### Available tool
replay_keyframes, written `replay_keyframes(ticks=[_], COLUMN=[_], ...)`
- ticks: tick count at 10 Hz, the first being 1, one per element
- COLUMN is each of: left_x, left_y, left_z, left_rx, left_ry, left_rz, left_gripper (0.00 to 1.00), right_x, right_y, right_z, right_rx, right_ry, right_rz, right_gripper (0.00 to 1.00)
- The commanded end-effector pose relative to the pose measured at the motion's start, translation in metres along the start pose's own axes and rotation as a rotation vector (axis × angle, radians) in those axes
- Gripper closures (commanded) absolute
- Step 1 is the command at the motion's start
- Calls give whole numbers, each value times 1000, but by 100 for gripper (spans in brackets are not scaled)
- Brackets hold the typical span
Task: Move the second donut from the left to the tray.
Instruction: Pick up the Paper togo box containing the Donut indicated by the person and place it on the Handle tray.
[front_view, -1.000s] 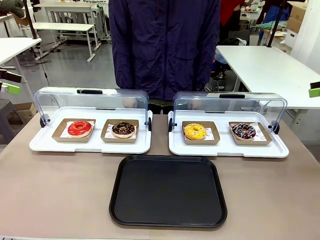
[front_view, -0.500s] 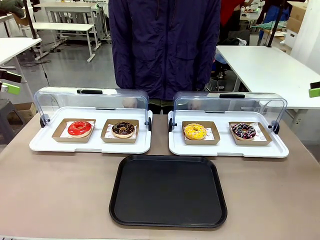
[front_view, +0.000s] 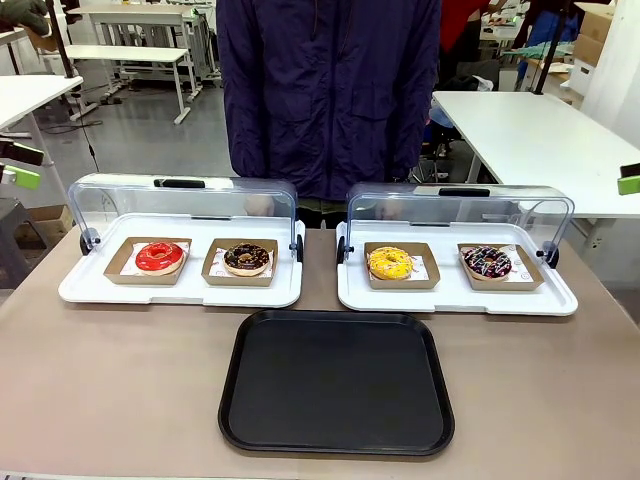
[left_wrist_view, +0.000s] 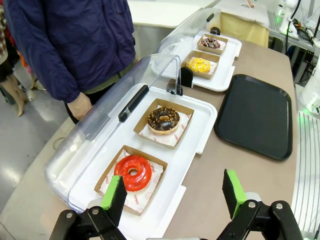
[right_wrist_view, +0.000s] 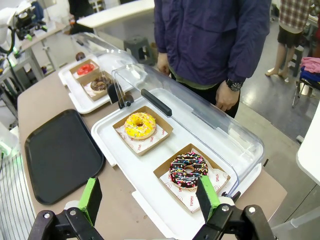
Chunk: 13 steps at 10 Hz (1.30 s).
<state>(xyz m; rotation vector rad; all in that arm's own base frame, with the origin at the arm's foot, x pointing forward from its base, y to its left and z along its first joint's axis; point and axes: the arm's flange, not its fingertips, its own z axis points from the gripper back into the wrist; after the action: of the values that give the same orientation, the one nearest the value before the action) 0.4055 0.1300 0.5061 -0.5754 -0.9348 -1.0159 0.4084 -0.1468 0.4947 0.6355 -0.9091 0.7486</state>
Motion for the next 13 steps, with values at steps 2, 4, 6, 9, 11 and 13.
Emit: replay_keyframes(ticks=[2,4,6,9,11,13], left_x=[2,2,2,2,2,2], left_y=[-1,-1,-1,-1,-1,-1], left_z=[0,0,0,0,0,0], left_rx=[-4,-4,-4,-4,-4,-4], left_ry=[-9,-9,-9,-9,-9,-9], left_rz=[-5,-5,-5,-5,-5,-5], left_gripper=[0,0,0,0,0,0], right_x=[1,1,1,1,1,1], right_y=[0,0,0,0,0,0], right_z=[0,0,0,0,0,0], right_rx=[2,2,2,2,2,2], right_ry=[-6,-6,-6,-6,-6,-6], right_rz=[3,3,3,3,3,3], right_gripper=[0,0,0,0,0,0])
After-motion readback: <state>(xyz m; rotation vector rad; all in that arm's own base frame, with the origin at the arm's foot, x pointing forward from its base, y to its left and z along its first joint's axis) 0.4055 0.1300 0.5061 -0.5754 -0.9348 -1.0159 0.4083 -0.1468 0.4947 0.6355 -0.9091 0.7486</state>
